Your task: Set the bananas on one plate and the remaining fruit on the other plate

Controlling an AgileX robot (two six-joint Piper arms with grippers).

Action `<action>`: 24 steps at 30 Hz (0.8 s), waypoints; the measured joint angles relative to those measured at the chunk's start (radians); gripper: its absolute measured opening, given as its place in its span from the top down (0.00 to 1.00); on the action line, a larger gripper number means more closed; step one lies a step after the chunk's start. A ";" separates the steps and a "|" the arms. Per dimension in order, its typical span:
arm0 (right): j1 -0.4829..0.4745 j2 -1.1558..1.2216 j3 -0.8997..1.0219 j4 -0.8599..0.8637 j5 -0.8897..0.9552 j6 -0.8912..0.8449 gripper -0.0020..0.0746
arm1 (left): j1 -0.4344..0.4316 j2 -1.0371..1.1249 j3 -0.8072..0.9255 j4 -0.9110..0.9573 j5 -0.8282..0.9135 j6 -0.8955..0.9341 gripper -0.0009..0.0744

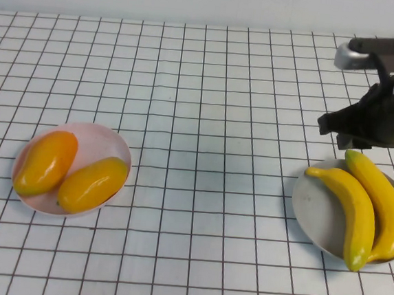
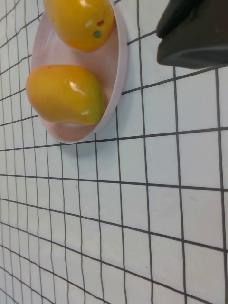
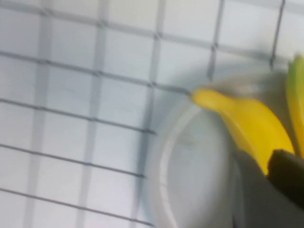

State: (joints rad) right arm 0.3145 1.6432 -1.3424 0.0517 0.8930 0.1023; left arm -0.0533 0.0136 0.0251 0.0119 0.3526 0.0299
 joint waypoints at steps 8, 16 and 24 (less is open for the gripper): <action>0.168 -0.485 0.381 0.018 -0.422 0.035 0.99 | 0.000 0.000 0.000 0.000 0.000 0.000 0.99; 0.267 -0.959 0.678 0.042 -0.608 0.032 0.99 | 0.000 0.000 0.000 0.000 0.000 0.000 0.99; 0.267 -1.336 0.865 0.106 -0.453 0.028 0.99 | 0.000 0.000 0.000 0.000 0.000 0.000 0.99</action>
State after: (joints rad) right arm 0.5814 0.3075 -0.4772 0.1579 0.4403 0.1304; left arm -0.0533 0.0136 0.0251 0.0119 0.3526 0.0299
